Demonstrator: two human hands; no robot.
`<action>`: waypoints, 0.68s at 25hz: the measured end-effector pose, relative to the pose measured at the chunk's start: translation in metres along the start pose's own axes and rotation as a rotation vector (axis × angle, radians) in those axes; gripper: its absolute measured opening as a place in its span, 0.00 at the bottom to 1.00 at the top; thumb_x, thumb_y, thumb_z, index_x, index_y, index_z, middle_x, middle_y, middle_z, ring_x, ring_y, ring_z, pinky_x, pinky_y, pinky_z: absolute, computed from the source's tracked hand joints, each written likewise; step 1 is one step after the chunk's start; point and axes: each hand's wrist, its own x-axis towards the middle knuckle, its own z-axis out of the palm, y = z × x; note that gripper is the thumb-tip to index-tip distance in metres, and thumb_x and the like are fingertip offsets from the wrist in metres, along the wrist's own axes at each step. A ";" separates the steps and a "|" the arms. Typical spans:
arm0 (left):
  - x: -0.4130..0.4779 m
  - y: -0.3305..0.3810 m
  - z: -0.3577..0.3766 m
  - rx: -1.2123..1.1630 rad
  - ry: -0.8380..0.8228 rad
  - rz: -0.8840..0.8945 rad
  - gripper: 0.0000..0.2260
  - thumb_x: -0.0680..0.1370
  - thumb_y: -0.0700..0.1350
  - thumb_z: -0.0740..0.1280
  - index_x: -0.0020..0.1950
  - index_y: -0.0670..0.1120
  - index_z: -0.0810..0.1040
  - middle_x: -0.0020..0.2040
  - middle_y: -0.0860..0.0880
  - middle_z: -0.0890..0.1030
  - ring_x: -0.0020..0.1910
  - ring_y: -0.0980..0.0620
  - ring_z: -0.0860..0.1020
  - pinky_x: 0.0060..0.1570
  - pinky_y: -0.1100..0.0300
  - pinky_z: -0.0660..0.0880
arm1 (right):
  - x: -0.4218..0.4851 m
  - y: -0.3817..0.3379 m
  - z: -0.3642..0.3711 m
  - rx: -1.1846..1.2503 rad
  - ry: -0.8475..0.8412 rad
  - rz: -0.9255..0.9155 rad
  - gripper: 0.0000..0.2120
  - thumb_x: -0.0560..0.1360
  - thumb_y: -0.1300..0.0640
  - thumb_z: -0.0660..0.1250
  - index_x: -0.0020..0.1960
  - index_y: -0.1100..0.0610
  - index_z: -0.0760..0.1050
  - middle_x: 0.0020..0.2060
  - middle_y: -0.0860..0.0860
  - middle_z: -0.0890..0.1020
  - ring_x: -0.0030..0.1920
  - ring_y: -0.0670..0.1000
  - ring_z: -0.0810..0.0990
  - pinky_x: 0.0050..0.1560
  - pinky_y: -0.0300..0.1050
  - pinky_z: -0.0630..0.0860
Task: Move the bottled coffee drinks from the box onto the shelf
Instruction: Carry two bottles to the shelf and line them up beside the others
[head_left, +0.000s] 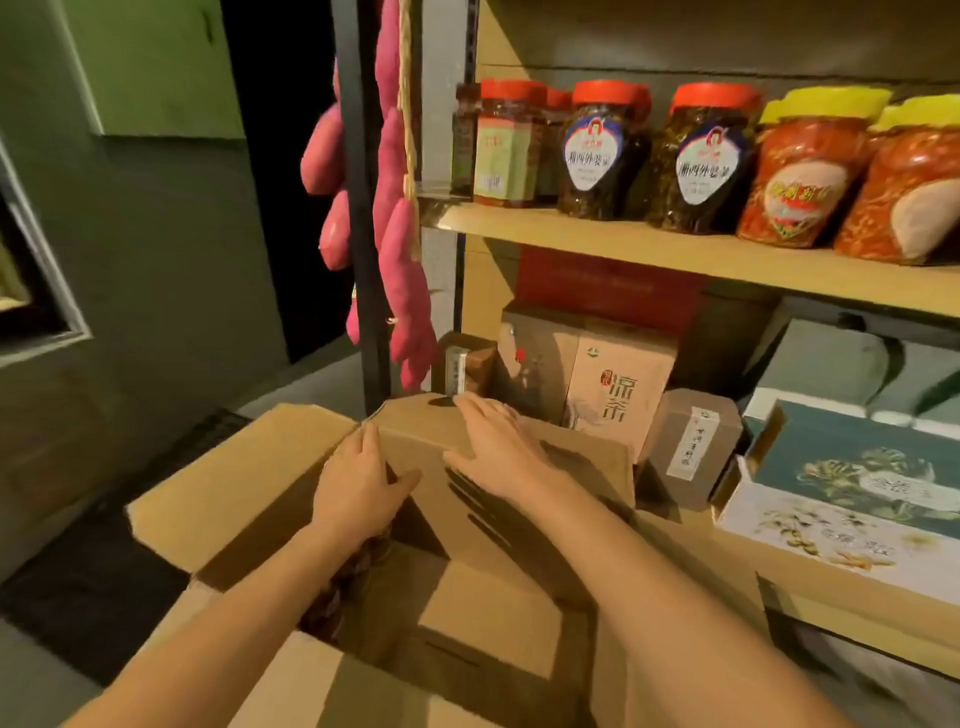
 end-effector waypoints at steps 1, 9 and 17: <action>-0.012 0.004 0.007 0.006 0.019 -0.046 0.30 0.75 0.56 0.66 0.73 0.47 0.60 0.71 0.48 0.68 0.69 0.48 0.68 0.68 0.52 0.68 | -0.006 0.009 0.005 0.027 -0.032 -0.023 0.33 0.77 0.50 0.63 0.76 0.54 0.52 0.76 0.52 0.57 0.76 0.54 0.56 0.73 0.52 0.56; -0.056 0.016 0.050 0.035 0.086 -0.378 0.35 0.77 0.54 0.65 0.77 0.46 0.50 0.77 0.47 0.57 0.75 0.48 0.58 0.73 0.53 0.59 | 0.005 0.027 0.050 0.140 -0.172 -0.209 0.32 0.78 0.49 0.63 0.76 0.54 0.53 0.75 0.52 0.59 0.75 0.54 0.59 0.72 0.52 0.59; -0.034 0.014 0.086 -0.035 0.239 -0.618 0.32 0.76 0.49 0.67 0.75 0.44 0.55 0.74 0.46 0.63 0.72 0.47 0.64 0.68 0.53 0.66 | 0.038 0.040 0.120 0.170 -0.280 -0.294 0.31 0.78 0.52 0.63 0.76 0.55 0.54 0.75 0.53 0.61 0.75 0.54 0.59 0.72 0.51 0.60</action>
